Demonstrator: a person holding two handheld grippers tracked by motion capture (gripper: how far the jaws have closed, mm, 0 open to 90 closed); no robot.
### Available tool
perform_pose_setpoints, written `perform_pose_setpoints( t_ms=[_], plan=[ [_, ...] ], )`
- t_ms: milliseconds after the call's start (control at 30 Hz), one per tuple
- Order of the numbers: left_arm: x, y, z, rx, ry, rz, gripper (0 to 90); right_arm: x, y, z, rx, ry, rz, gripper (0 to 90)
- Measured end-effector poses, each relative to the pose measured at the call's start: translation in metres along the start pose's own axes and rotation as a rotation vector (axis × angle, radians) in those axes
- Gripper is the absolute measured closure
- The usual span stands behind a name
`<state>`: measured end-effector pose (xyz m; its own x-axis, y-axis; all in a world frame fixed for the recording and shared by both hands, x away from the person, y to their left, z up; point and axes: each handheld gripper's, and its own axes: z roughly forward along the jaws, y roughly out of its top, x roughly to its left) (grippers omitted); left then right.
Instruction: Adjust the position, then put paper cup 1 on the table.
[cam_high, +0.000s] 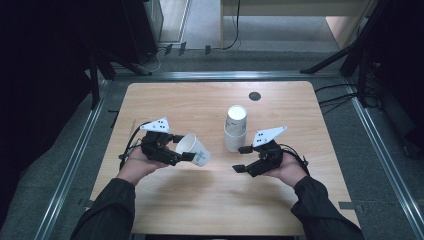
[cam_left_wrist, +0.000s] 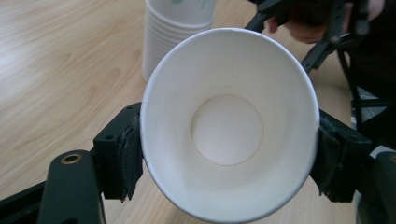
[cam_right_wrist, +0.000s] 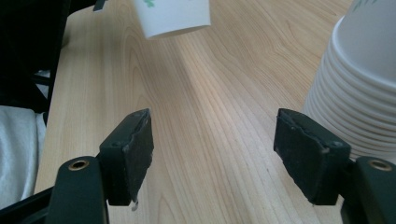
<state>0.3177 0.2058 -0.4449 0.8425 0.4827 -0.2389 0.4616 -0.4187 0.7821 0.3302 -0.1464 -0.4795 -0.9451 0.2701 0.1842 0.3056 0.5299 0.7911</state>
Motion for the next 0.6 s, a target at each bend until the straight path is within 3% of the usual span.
perform_pose_setpoints(
  t_ms=[167,200,400,600],
  plan=[
    [0.009,-0.003,-0.005,0.027,0.056,-0.017,23.3,-0.001,-0.001,0.000,0.005,-0.033,0.018,29.8],
    [0.011,-0.003,-0.008,0.039,0.082,-0.021,23.3,-0.002,-0.001,0.001,0.006,-0.032,0.019,30.0],
    [0.023,-0.006,-0.018,0.064,0.138,-0.046,23.3,-0.002,-0.001,0.003,0.012,-0.037,0.029,30.1],
    [0.033,-0.006,-0.025,0.135,0.202,-0.036,23.3,0.000,-0.002,0.003,-0.003,-0.031,0.040,30.2]
  ],
)
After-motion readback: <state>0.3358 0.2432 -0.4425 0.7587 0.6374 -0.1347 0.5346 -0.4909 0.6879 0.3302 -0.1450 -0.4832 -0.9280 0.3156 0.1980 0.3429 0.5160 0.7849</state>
